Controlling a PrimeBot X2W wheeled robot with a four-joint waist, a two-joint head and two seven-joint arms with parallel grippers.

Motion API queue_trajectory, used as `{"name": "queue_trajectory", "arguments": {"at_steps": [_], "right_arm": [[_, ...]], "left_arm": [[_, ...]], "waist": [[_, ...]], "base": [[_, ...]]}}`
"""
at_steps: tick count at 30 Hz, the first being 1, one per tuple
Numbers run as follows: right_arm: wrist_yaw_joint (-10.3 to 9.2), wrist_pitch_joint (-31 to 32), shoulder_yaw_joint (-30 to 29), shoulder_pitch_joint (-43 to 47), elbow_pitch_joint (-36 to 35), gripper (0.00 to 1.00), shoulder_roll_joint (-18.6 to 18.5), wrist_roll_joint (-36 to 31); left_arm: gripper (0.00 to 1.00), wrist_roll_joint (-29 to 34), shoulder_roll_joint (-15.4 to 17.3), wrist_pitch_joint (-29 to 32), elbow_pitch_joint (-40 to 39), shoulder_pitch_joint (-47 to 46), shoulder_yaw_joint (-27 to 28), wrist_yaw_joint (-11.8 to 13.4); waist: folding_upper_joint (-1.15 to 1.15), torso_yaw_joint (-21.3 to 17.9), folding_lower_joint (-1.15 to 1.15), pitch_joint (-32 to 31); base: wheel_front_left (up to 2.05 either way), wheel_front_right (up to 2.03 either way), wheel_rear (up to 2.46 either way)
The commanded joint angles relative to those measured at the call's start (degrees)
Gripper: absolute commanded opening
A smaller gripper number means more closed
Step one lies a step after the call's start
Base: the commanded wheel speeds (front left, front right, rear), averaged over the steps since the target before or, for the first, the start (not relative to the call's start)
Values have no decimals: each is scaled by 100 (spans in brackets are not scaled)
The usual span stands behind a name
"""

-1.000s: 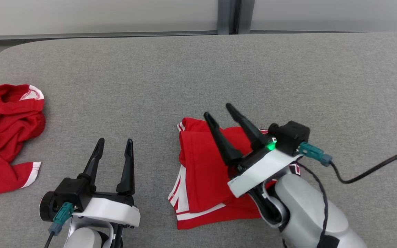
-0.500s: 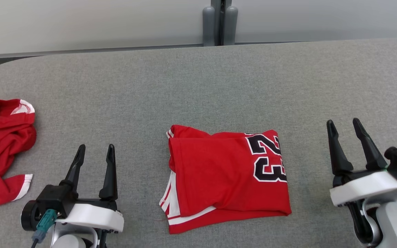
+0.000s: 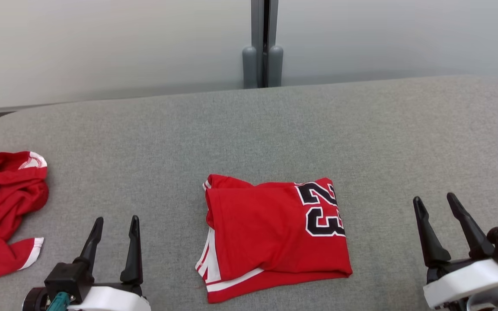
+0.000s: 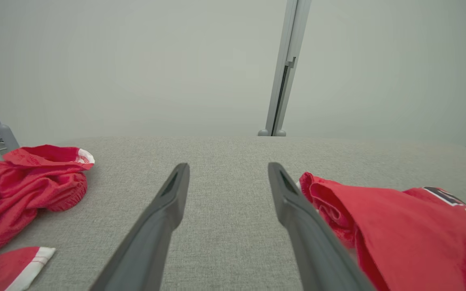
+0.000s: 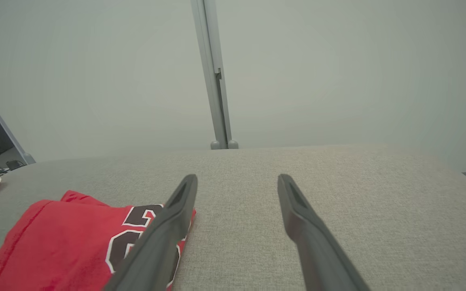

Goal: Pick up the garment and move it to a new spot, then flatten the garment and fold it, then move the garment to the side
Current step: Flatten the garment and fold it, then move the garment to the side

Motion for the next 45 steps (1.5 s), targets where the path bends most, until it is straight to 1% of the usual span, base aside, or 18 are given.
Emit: {"name": "queue_trajectory", "arguments": {"at_steps": [1, 6, 13, 24, 35, 40, 45], "right_arm": [[0, 82, -41, 130, -103, 100, 15, -20], [0, 307, -95, 463, -296, 100, 57, -166], [0, 535, -171, 753, -489, 100, 112, -278], [0, 674, -206, 777, -546, 100, 136, -333], [0, 717, -252, 747, -534, 100, 167, -290], [0, 721, -263, 623, -301, 100, 142, -240], [0, 684, -110, 270, 250, 100, 136, -142]], "left_arm": [[100, -26, 51, 30, -44, 107, 2, 36], [100, -27, 70, 143, -123, 369, -37, 95], [100, 12, 138, 252, -253, 536, -56, 192], [100, -6, 194, 308, -331, 558, -76, 253], [100, -35, 218, 265, -263, 381, -107, 261], [100, 20, 233, 250, -275, 200, -161, 251], [100, 77, 188, 172, -327, -200, -267, 196]], "waist": [[0, -16, 0, -149], [0, -17, 0, -460], [0, 28, 0, -610], [0, 30, 0, -627], [0, 70, 0, -599], [0, 244, 0, -455], [0, 622, 0, -45]], "base": [[0, 0, 0], [0, 0, 0], [0, 0, 0], [0, 0, 0], [0, 0, 0], [0, 0, 0], [0, 0, 0]]}}
